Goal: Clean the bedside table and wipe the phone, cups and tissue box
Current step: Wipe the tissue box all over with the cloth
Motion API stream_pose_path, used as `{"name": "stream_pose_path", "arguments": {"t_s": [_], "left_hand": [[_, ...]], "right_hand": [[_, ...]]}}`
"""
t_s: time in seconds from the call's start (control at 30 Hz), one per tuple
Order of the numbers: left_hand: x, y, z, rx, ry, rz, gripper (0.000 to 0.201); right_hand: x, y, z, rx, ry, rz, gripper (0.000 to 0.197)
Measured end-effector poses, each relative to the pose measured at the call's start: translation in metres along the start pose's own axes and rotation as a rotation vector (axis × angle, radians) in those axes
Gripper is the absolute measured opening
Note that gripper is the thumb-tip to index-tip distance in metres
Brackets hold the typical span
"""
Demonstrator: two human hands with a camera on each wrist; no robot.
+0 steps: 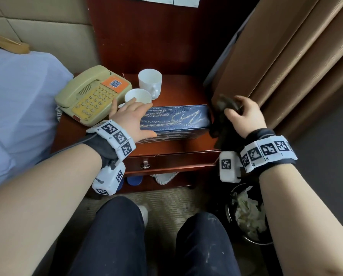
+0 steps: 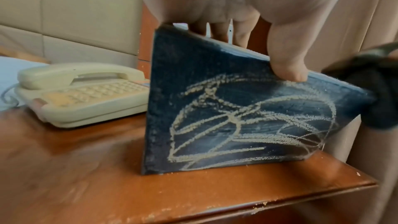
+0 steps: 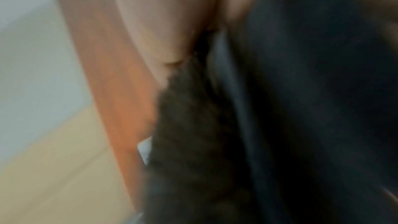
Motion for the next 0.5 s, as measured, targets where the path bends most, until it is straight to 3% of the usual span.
{"name": "stream_pose_path", "arguments": {"t_s": [0.07, 0.1, 0.2, 0.27, 0.37, 0.5], "left_hand": [[0.001, 0.001, 0.000, -0.005, -0.014, 0.004, 0.081], [0.002, 0.002, -0.001, -0.012, -0.020, 0.004, 0.080], [0.003, 0.003, -0.003, -0.020, -0.033, -0.003, 0.079], [0.002, 0.004, -0.004, -0.015, -0.037, 0.000, 0.078], [0.001, 0.004, -0.005, -0.017, -0.044, 0.002, 0.077], [0.002, 0.005, -0.006, -0.022, -0.059, 0.001, 0.076]], "right_hand": [[-0.001, -0.003, -0.010, -0.139, 0.087, -0.031, 0.053], [0.002, -0.001, -0.004, -0.124, 0.083, -0.062, 0.055], [0.018, 0.005, 0.041, 0.062, -0.145, -0.216, 0.053], [0.022, 0.000, 0.059, 0.076, -0.264, -0.292, 0.050], [0.027, -0.017, 0.060, 0.054, -0.372, -0.421, 0.046], [0.023, -0.030, 0.050, 0.233, -0.330, -0.533, 0.043]]}}
Point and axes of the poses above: each hand's wrist, its own y-axis towards the middle knuckle, its own z-axis out of the palm, x = y × z, the point moved 8 cm from there along y, towards the middle knuckle, and after that the axes turned 14 degrees about x, right-handed, at the moved point
